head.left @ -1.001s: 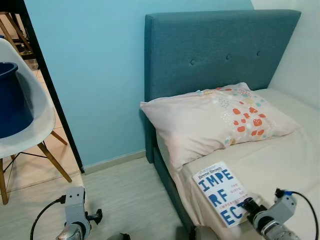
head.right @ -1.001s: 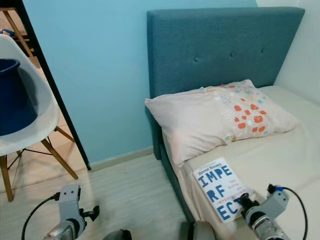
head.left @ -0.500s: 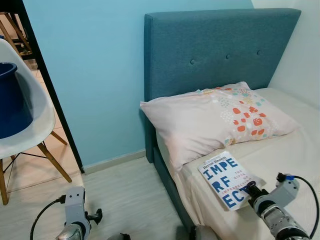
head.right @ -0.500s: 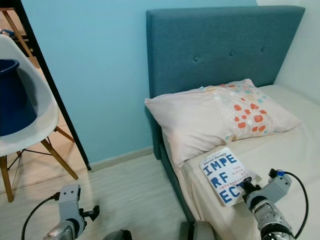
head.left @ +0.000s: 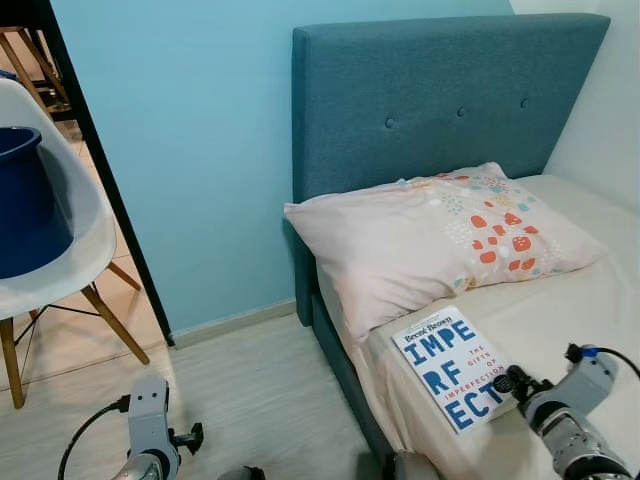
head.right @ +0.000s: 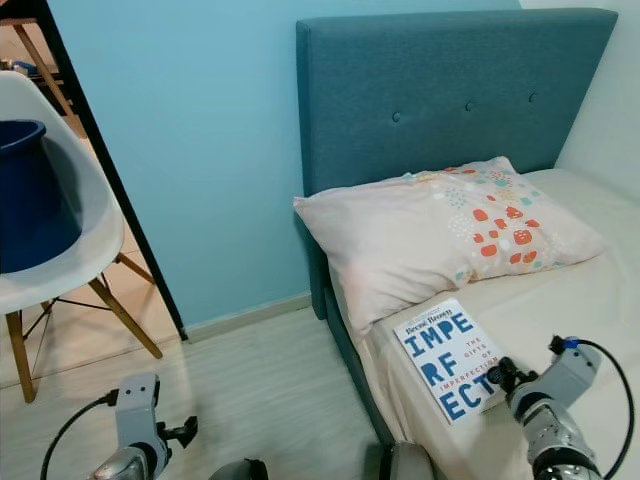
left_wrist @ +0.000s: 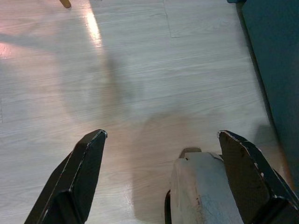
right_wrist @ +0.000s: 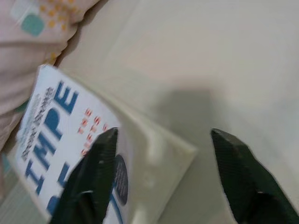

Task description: Clean up the room

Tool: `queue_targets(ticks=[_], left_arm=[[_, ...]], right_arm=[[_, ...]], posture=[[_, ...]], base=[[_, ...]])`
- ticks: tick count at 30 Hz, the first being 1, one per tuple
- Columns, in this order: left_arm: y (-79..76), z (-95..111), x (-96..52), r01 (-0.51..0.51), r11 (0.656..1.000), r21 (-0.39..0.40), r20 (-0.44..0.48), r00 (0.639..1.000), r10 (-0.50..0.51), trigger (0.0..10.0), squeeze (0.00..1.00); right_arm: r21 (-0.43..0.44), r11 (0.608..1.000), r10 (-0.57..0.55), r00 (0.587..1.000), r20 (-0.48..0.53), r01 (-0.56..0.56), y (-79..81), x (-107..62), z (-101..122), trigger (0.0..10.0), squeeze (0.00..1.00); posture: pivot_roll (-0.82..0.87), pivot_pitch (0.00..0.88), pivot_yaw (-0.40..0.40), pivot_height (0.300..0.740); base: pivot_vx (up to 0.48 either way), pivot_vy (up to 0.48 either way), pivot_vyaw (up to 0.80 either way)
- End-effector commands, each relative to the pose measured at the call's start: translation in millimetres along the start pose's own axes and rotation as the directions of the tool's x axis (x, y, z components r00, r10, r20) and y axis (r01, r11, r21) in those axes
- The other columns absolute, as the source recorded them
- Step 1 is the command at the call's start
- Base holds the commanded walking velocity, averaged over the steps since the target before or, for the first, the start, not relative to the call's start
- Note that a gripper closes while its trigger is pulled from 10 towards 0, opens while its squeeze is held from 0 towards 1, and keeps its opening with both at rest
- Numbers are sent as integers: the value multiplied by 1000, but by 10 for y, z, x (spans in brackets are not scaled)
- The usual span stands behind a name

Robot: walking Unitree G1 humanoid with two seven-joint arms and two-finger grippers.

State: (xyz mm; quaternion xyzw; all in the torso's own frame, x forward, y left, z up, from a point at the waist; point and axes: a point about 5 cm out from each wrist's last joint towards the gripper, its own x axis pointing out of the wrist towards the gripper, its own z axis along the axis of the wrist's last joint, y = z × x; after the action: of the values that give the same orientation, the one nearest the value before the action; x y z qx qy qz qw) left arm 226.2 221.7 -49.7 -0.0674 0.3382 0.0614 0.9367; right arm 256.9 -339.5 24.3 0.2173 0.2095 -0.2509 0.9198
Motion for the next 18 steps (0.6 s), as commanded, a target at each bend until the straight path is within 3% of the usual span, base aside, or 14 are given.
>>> queue_targets(ticks=[1,3,4,5,6,8,10,12,14,15,16,17,18], left_arm=[[2,38,8,5,1000,21,8,1000,-5,10000,0],[-4,47,12,4,1000,16,12,1000,-4,10000,0],[2,56,15,-5,1000,12,13,1000,5,10000,0],[2,56,15,-5,1000,12,13,1000,5,10000,0],[33,71,14,-30,999,21,17,999,30,10000,0],[33,71,14,-30,999,21,17,999,30,10000,0],[164,140,9,-139,989,50,33,990,137,10000,0],[299,272,6,-242,969,51,73,969,238,10000,0],[299,272,6,-242,969,51,73,969,238,10000,0],[329,317,7,-264,963,47,85,962,260,10000,0],[331,370,17,-272,961,41,97,959,267,10000,0],[314,438,34,-274,961,30,111,957,269,10000,0],[314,438,34,-274,961,30,111,957,269,10000,0]], right_arm=[[-43,997,-67,997,39,69,-58,-4,81,10000,1000],[-34,996,-82,994,73,85,-65,-2,144,10000,1000],[-9,998,-57,990,130,58,-18,6,237,10000,498],[-9,998,-57,990,130,58,-18,6,237,10000,498],[-9,1000,-18,982,190,20,61,15,343,10000,0],[-9,1000,-18,982,190,20,61,15,343,10000,0],[-2,994,100,940,326,-105,313,17,598,10000,0],[-53,960,271,855,443,-276,680,-25,908,10000,0],[-53,960,271,855,443,-276,680,-25,908,10000,0],[-74,935,340,815,469,-348,818,-51,999,10000,0],[-143,873,477,760,441,-466,1045,-84,1017,10000,0],[-237,727,684,648,335,-645,1390,-162,918,10000,0],[-237,727,684,648,335,-645,1390,-162,918,10000,0]], posture=[[73,0,-10,580],[71,0,-9,580],[71,0,-9,580],[71,0,-9,580],[66,0,-9,580],[66,0,-9,580],[64,0,-9,585],[57,0,-11,594],[57,0,-11,594],[57,0,-13,599],[53,0,-22,604],[53,0,-25,613],[53,0,-25,613]], base=[[0,0,0],[0,0,0],[0,0,0],[0,0,0],[0,0,0],[0,0,0],[0,0,0],[0,0,0],[0,0,0],[0,0,0],[0,0,0],[0,0,0],[0,0,0]])
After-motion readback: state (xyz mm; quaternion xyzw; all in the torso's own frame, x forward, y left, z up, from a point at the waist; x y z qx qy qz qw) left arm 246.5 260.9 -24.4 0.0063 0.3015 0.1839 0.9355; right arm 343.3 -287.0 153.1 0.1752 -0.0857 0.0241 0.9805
